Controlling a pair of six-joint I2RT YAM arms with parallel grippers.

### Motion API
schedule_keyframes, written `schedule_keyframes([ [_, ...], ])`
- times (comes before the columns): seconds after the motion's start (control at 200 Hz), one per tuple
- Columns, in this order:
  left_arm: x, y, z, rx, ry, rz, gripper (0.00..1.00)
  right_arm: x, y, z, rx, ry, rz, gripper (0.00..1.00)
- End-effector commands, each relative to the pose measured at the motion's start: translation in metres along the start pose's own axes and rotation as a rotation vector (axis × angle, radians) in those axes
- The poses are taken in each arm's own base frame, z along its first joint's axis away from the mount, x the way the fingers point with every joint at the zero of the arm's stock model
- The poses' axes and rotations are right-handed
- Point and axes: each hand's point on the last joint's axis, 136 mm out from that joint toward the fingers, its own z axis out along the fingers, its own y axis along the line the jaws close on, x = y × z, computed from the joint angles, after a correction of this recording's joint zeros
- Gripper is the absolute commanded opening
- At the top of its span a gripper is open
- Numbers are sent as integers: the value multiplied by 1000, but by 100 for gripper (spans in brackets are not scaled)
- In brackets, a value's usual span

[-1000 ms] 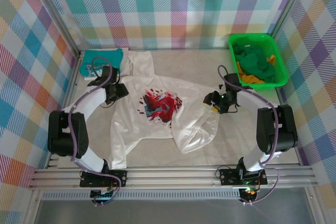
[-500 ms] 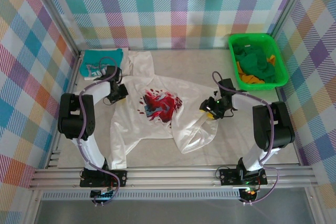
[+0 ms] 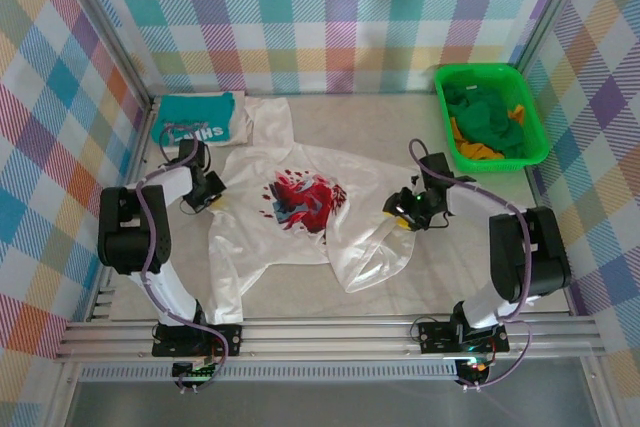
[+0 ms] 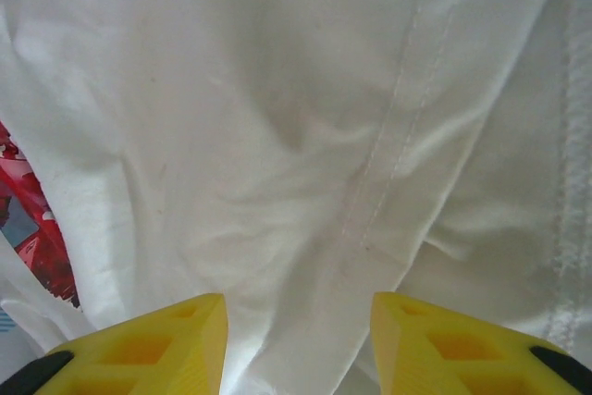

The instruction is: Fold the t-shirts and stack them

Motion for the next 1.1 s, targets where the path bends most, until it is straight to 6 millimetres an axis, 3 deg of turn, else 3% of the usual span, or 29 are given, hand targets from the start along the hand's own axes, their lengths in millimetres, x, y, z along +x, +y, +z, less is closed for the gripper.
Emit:
schedule_keyframes([
  [0.0, 9, 16, 5, -26, 30, -63, 0, 14, -12, 10, 26, 60, 46, 45],
  [0.26, 4, 28, 2, -59, 2, -81, 0, 7, 0, 24, -6, 67, 29, 44],
  [0.42, 3, 38, 3, -64, -8, -107, 0, 2, 2, 32, -9, 64, 33, 34],
  [0.495, 2, 40, 5, -56, -1, -119, 0, -3, 3, 33, -13, 43, 35, 24],
  [0.8, 1, 45, 4, -55, -6, -141, 0, -33, 11, 14, 54, -42, -15, 0],
  [1.095, 1, 53, 3, -62, 3, -151, 0, -57, -9, -16, 110, -98, 10, 0],
])
